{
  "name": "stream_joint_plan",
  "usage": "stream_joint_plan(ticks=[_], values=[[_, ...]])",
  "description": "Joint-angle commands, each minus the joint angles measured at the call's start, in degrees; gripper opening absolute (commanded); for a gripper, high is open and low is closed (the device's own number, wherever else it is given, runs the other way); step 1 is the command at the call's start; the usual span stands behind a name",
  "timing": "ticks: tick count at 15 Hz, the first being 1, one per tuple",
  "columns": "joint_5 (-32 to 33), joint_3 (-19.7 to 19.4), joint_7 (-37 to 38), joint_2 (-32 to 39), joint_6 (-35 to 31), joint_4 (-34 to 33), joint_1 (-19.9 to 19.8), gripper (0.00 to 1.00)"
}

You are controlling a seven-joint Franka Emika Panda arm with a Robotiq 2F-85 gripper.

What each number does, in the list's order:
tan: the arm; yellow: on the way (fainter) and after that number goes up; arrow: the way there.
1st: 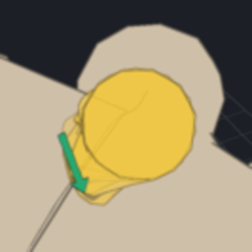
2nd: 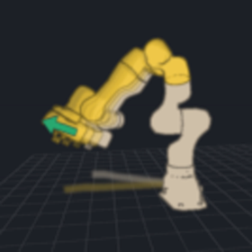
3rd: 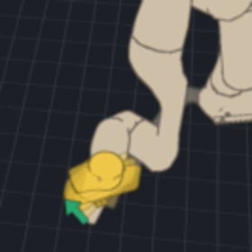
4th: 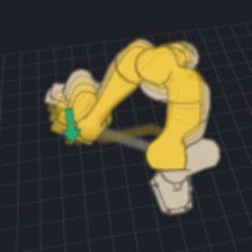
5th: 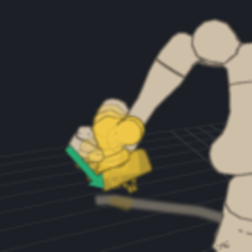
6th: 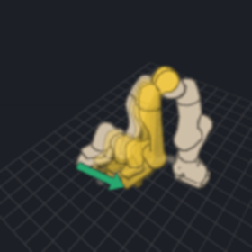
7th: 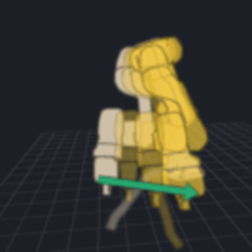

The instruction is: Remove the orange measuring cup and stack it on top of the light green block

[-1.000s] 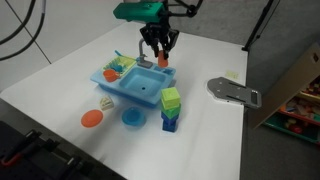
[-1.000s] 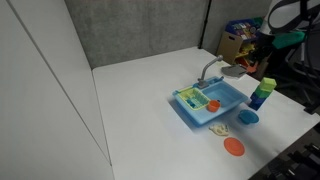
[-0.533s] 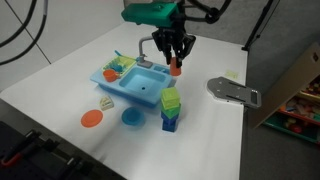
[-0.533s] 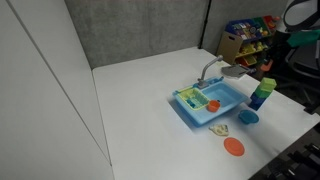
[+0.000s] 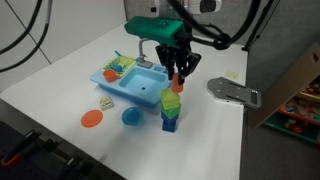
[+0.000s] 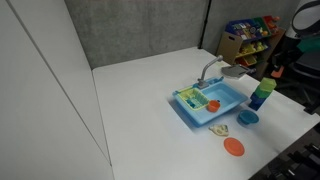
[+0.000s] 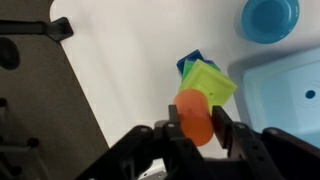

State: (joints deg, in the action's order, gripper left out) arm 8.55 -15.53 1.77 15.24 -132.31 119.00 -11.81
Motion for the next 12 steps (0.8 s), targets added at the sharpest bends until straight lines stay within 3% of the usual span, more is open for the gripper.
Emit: stream_joint_plan(ticks=[1, 12], values=[[-0.33, 0.39, -0.83, -2.35, 0.69, 2.48, -1.05, 0.13], [-5.35, 1.50, -6.01, -1.86, -2.69, 4.03, -2.23, 0.13]])
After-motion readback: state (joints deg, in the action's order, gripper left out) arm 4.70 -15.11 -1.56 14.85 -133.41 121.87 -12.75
